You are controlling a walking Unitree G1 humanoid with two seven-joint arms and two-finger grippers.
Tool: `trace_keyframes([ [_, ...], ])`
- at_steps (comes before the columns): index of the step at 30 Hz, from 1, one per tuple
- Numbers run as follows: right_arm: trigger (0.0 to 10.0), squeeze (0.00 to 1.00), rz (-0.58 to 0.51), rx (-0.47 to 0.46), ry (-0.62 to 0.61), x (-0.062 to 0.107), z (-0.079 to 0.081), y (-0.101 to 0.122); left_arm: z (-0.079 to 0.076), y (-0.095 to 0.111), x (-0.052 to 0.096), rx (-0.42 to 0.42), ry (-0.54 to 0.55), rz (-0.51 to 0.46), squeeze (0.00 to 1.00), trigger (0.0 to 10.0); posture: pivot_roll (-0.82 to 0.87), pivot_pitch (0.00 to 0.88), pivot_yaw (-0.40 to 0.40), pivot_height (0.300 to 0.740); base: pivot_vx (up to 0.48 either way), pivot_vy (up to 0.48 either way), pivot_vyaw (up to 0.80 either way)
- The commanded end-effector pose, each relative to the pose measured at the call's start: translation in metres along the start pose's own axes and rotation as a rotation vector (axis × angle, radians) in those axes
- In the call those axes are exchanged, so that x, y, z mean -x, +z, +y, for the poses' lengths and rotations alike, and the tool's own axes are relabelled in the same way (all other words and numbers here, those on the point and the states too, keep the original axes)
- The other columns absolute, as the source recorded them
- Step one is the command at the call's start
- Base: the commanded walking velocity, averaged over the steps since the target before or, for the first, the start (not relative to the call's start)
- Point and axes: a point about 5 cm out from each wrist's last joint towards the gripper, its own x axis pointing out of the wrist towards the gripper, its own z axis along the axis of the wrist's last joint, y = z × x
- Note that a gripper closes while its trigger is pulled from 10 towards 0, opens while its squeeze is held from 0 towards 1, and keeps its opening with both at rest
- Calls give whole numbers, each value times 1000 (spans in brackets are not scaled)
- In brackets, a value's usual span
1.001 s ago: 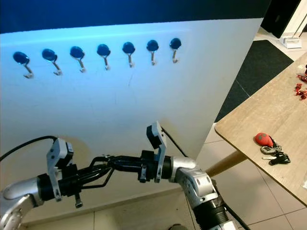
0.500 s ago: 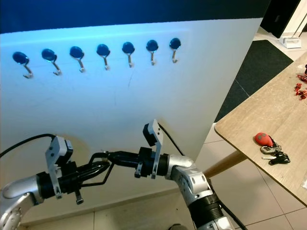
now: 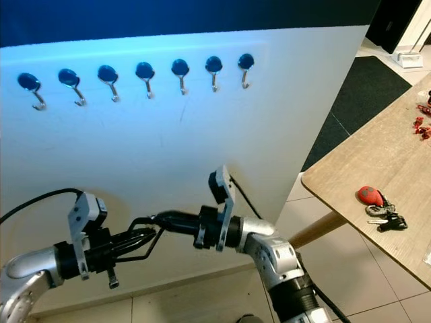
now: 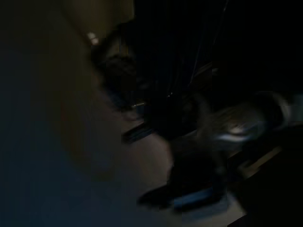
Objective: Hang keys on a hook
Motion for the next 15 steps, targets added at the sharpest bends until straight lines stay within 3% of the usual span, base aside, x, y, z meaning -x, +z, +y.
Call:
trace_keyframes([
  [1,10000,0,10,-14,60,-3,7,-1,0,-2,2,-7,-4,37,0,10000,-14,87,-22,740,0,0,0],
  [15,10000,0,-14,42,-87,-9,-10,4,-1,-1,0,-13,-13,33,0,10000,-14,81,-24,740,0,0,0],
])
